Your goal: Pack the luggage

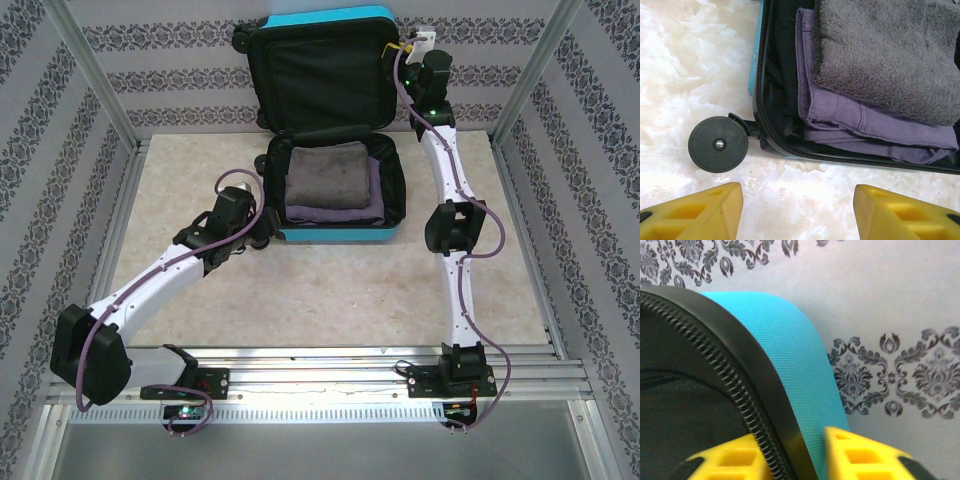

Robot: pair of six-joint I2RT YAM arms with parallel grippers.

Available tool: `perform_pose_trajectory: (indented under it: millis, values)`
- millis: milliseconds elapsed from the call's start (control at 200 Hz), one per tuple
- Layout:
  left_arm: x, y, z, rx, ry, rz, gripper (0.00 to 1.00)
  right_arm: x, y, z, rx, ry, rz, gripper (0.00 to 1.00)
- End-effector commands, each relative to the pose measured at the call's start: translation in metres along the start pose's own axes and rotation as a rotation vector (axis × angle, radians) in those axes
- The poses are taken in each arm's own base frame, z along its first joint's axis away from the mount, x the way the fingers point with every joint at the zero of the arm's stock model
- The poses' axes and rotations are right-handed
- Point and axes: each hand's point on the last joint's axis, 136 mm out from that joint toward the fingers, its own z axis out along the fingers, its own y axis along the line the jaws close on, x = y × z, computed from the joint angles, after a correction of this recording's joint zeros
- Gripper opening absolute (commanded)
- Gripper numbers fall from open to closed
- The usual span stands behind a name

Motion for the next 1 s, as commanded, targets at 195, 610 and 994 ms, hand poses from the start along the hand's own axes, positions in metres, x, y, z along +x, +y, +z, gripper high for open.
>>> perform_pose_trajectory:
  millis: [195,610,994]
  values:
    - [0.003,0.009,-0.015,-0.028,-0.022,0.005,0.61,-0.048,0.044,-0.022,-0.131,-0.032,-0.043,0.06]
    - [-0.007,0.013,-0.034,-0.040,-0.077,0.020,0.63,-0.058,0.079,-0.091,-0.257,-0.110,-0.109,0.07]
    - [-0.046,0.007,-0.079,-0.038,-0.217,0.073,0.66,-0.028,0.103,-0.192,-0.273,-0.053,-0.072,0.37]
